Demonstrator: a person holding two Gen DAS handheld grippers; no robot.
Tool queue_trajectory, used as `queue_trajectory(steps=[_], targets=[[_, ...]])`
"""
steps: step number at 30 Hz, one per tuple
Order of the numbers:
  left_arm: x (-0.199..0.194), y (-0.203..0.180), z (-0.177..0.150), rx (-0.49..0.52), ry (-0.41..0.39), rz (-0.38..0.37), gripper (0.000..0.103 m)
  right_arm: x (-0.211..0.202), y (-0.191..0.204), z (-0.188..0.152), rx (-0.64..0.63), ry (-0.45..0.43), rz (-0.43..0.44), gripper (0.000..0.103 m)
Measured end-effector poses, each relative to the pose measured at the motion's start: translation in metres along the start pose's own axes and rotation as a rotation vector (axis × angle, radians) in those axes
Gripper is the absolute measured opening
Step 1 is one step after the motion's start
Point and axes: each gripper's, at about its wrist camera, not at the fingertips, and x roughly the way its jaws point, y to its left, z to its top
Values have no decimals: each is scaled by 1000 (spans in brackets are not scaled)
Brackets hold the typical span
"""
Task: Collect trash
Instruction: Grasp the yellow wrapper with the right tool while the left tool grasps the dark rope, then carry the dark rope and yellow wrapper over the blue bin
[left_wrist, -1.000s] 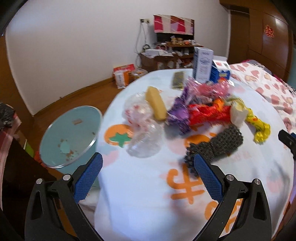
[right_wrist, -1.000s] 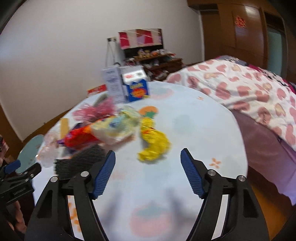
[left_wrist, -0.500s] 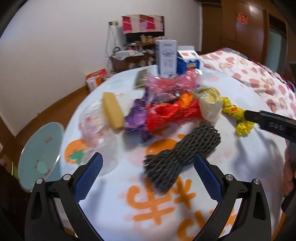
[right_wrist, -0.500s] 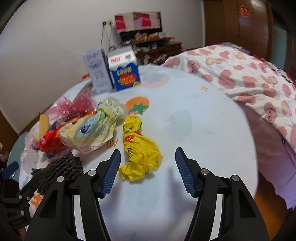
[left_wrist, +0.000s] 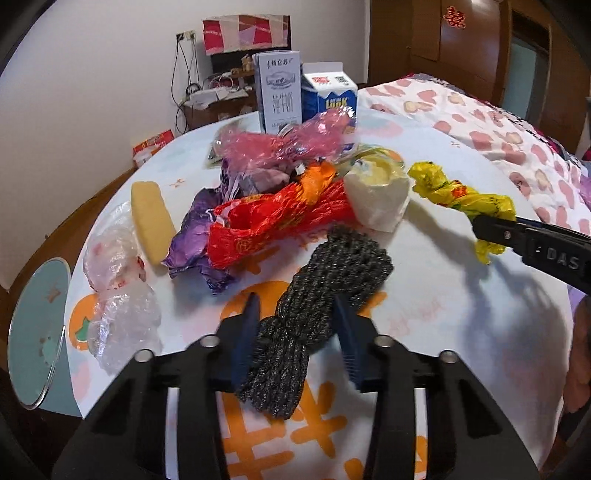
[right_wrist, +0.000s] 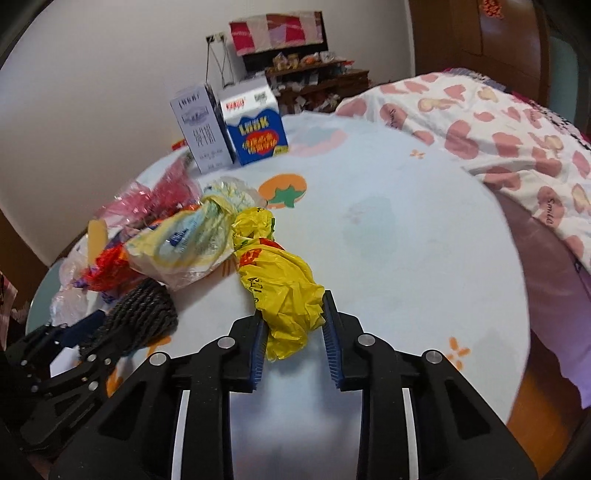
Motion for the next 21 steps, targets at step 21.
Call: queue_trajectory(steps=[21], targets=[[-84, 35, -9, -96, -127, 111, 17, -64, 54, -16, -76, -152, 33, 28]])
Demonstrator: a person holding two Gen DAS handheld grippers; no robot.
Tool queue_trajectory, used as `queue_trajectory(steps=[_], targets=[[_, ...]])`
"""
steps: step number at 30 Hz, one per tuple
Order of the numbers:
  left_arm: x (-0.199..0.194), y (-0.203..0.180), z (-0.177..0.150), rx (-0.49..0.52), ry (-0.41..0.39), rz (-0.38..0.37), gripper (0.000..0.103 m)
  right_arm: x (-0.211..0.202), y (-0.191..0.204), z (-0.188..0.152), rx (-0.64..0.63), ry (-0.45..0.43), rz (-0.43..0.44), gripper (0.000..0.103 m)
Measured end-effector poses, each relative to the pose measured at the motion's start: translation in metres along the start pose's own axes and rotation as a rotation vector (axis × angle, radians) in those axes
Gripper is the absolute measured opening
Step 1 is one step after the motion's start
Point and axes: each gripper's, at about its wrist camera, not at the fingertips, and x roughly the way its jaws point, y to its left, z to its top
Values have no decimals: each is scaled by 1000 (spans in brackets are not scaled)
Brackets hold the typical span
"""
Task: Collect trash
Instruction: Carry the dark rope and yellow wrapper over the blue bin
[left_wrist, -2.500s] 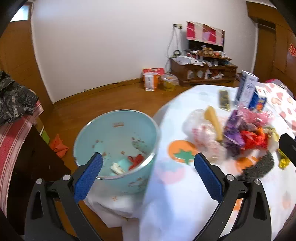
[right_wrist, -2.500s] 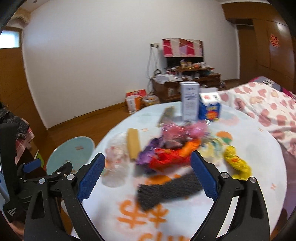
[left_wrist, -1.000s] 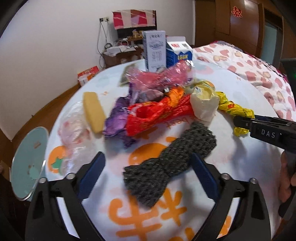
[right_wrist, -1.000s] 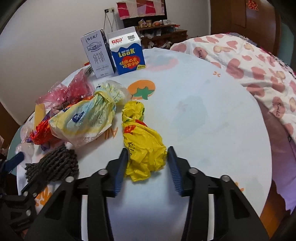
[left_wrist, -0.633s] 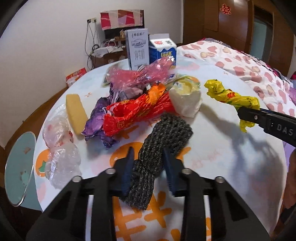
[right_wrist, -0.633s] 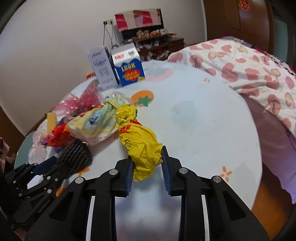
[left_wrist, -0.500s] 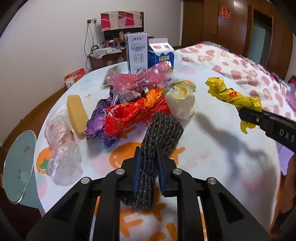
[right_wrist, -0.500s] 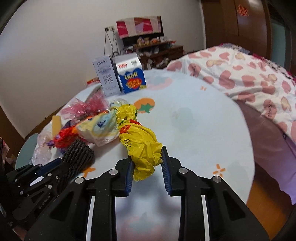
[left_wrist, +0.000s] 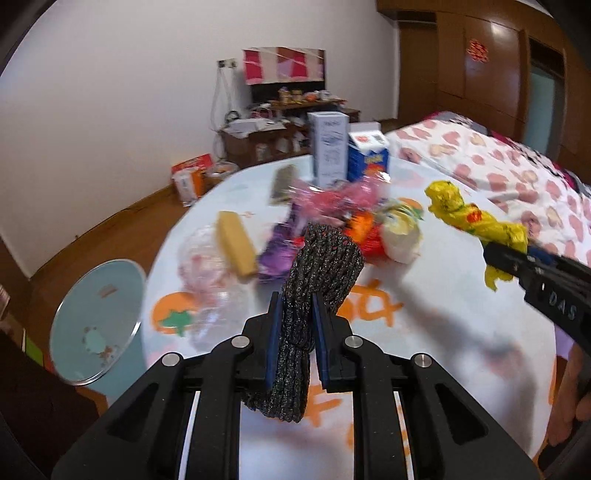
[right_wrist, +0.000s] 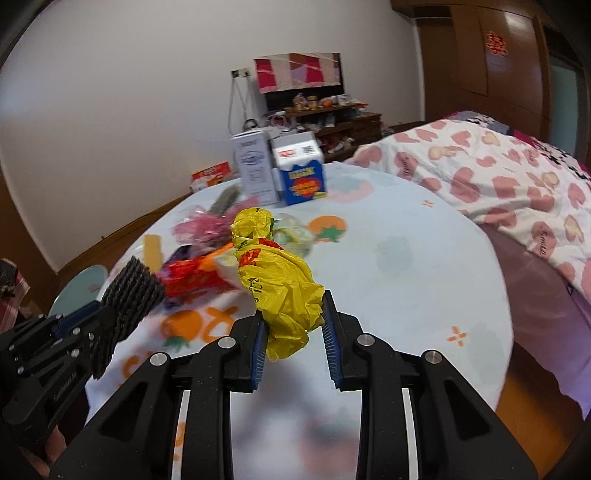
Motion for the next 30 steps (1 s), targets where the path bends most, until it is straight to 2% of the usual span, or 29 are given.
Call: queue_trajectory(steps=[18, 30], targets=[[-27, 92, -16, -176, -12, 174, 17, 3, 87, 2, -124, 1, 129, 28], [-35, 163, -32, -315, -11, 292, 17, 14, 150, -4, -206, 34, 220, 28]])
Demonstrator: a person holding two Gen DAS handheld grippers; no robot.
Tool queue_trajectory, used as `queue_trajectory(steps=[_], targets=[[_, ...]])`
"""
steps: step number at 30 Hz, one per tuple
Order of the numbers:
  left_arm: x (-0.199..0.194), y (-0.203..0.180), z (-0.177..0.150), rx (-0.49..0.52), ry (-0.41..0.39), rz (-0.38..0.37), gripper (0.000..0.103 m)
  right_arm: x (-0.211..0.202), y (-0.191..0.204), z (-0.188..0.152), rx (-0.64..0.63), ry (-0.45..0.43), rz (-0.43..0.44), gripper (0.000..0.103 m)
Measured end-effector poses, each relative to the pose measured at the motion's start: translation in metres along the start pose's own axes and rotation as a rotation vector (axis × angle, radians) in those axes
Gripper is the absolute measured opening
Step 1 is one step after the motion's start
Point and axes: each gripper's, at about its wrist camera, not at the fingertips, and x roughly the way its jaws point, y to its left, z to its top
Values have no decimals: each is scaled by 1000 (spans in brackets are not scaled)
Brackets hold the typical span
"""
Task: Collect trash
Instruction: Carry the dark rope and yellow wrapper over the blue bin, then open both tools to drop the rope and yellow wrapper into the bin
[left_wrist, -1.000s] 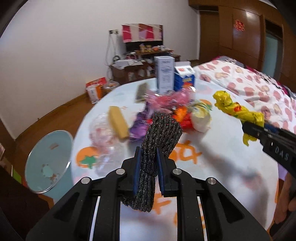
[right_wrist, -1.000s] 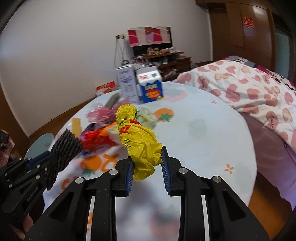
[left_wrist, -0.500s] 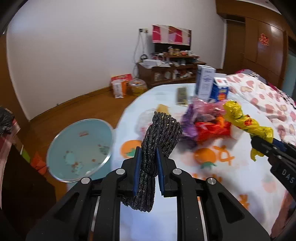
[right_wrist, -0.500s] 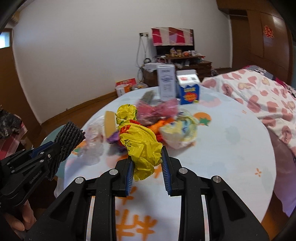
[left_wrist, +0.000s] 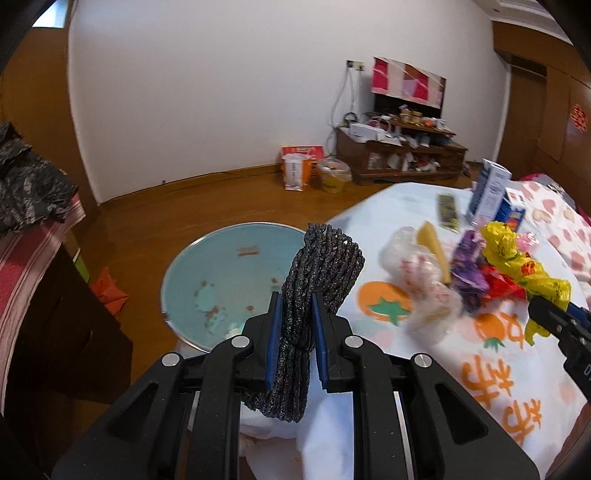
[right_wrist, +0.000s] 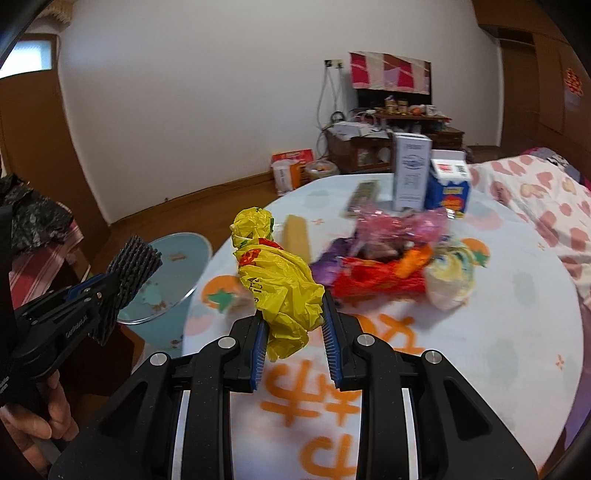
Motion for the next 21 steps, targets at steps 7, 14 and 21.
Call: queue_trajectory(steps=[7, 14, 21], targets=[[10, 33, 6, -49, -5, 51, 17, 21, 35, 10, -40, 21, 56, 28], [31, 57, 17, -70, 13, 97, 17, 57, 71, 21, -70, 63, 97, 28], [53, 68, 23, -65, 38, 126, 17, 95, 104, 28, -88, 121, 125, 28]])
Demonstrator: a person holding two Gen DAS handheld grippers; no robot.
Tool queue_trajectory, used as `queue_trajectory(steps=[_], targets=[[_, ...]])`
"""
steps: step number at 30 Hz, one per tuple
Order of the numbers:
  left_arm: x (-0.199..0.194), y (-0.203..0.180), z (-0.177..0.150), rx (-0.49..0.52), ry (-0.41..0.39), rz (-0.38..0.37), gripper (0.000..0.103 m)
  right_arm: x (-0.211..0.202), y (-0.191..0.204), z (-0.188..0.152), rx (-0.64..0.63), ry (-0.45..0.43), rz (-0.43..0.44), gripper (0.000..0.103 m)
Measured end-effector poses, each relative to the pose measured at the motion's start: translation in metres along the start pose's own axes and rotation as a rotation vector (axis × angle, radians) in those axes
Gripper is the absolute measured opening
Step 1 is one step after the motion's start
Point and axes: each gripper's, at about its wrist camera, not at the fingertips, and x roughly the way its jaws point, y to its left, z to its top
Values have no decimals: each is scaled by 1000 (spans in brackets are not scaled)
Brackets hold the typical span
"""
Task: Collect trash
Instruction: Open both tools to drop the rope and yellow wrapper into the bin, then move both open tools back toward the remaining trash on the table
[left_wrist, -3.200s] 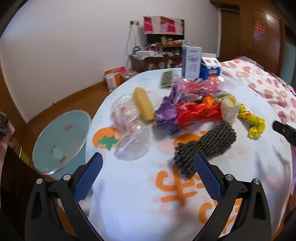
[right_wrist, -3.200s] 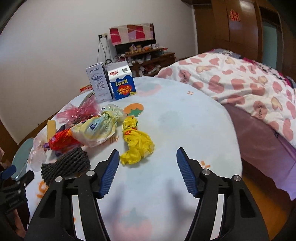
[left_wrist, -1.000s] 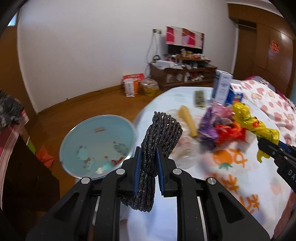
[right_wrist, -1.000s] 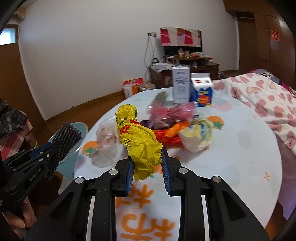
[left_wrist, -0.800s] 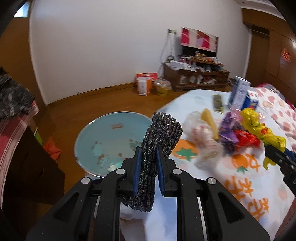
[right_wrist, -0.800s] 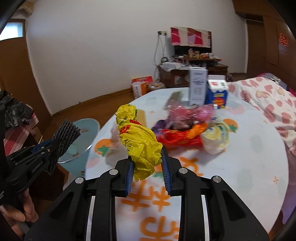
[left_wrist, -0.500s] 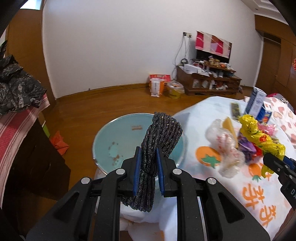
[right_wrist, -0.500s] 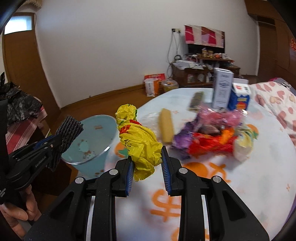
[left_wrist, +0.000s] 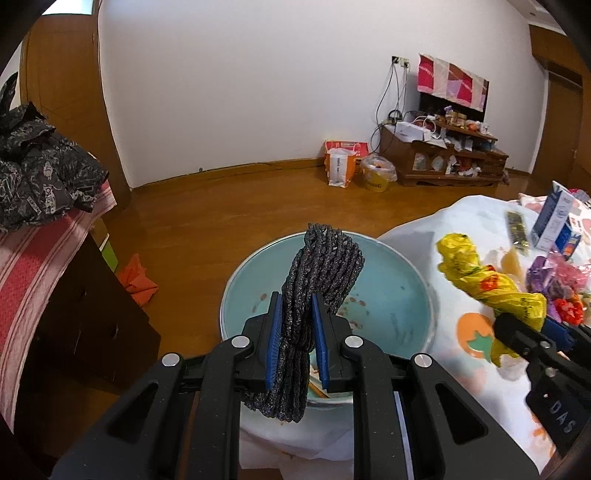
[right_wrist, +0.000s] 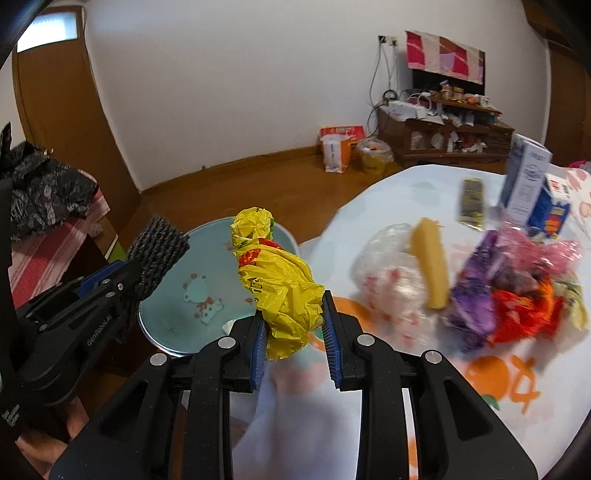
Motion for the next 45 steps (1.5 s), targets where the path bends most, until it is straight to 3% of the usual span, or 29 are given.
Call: queue_trajectory(steps=[16, 18, 21, 24, 26, 28, 32, 34, 38, 45], targets=[[50, 16, 1, -28, 71, 6, 17, 81, 34, 14, -34, 129, 36, 30], [54, 16, 2, -29, 80, 11, 17, 86, 34, 14, -38, 152, 61, 36], [57, 17, 2, -32, 91, 12, 19, 87, 31, 15, -28, 163, 101, 58], [57, 20, 2, -35, 98, 17, 22, 80, 25, 18, -5, 149, 120, 59], [55, 21, 2, -37, 94, 23, 28, 72, 20, 20, 8, 132, 117, 59], [51, 21, 2, -36, 88, 38, 51, 59, 13, 23, 26, 95, 109, 59], [35, 21, 3, -40, 53, 89, 71, 31, -1, 26, 40, 24, 83, 64], [27, 20, 3, -53, 37, 121, 87, 16, -9, 25, 49, -12, 63, 69], [8, 14, 2, -74, 5, 127, 93, -7, -23, 19, 45, -63, 17, 76], [-15, -26, -10, -24, 0, 55, 94, -36, -62, -4, 86, -66, -63, 76]])
